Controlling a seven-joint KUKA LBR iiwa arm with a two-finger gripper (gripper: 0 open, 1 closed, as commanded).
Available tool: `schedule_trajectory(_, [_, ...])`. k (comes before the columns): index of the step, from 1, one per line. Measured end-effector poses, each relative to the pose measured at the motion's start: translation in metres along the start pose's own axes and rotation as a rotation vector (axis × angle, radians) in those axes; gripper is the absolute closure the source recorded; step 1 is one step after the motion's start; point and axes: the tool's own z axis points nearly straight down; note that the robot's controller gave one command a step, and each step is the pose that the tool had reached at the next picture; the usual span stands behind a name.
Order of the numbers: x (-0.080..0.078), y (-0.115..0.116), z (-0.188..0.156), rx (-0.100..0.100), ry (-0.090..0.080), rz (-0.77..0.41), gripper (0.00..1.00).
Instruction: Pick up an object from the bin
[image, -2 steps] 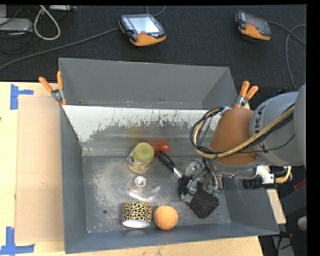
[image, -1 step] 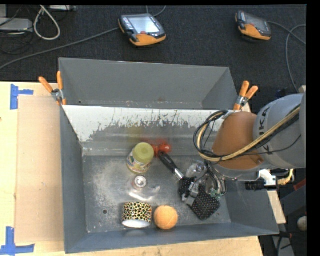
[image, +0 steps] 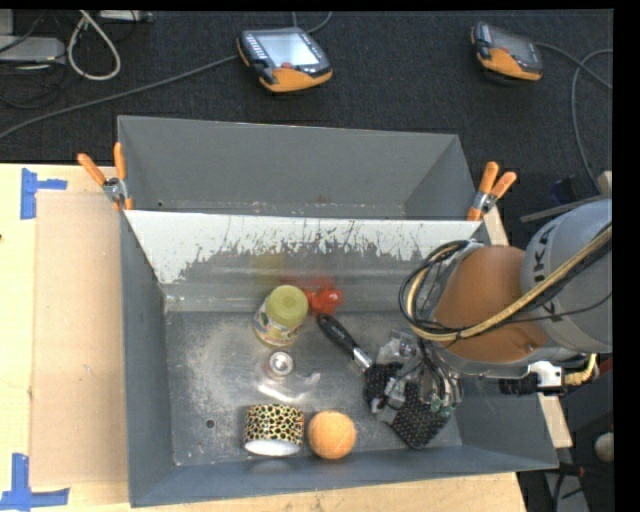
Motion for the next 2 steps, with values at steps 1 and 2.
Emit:
schedule_trajectory(1, [0.0,0.0,0.0,0.0,0.0,0.0,1.0])
schedule_trajectory(2, [0.015,0.027,-0.002,-0.004,-0.019,-0.02,1.0])
